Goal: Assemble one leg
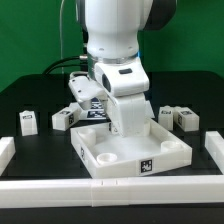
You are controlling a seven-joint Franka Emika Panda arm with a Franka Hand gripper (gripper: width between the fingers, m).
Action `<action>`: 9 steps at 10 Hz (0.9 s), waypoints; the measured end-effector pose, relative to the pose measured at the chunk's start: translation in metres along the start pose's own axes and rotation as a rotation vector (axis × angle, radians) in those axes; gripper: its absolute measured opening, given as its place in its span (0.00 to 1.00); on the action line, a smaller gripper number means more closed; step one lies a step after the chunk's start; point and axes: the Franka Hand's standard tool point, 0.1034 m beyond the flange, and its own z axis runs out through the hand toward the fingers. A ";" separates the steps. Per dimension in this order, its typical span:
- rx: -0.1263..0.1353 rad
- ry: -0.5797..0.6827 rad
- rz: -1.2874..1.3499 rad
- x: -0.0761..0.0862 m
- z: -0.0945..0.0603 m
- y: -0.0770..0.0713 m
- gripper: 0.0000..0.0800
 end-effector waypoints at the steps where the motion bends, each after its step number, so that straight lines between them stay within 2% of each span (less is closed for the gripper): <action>1: -0.009 -0.001 0.069 0.000 -0.002 0.004 0.10; 2: -0.035 -0.003 0.137 0.002 -0.002 0.010 0.10; 3: -0.044 -0.003 0.234 0.006 -0.002 0.015 0.10; 5: -0.050 -0.006 0.248 0.011 -0.003 0.023 0.10; 9: -0.052 -0.005 0.263 0.011 -0.003 0.023 0.10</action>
Offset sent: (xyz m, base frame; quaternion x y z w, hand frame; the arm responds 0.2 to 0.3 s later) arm 0.0197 0.0235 -0.0179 -0.0184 -0.0273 0.1065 0.9938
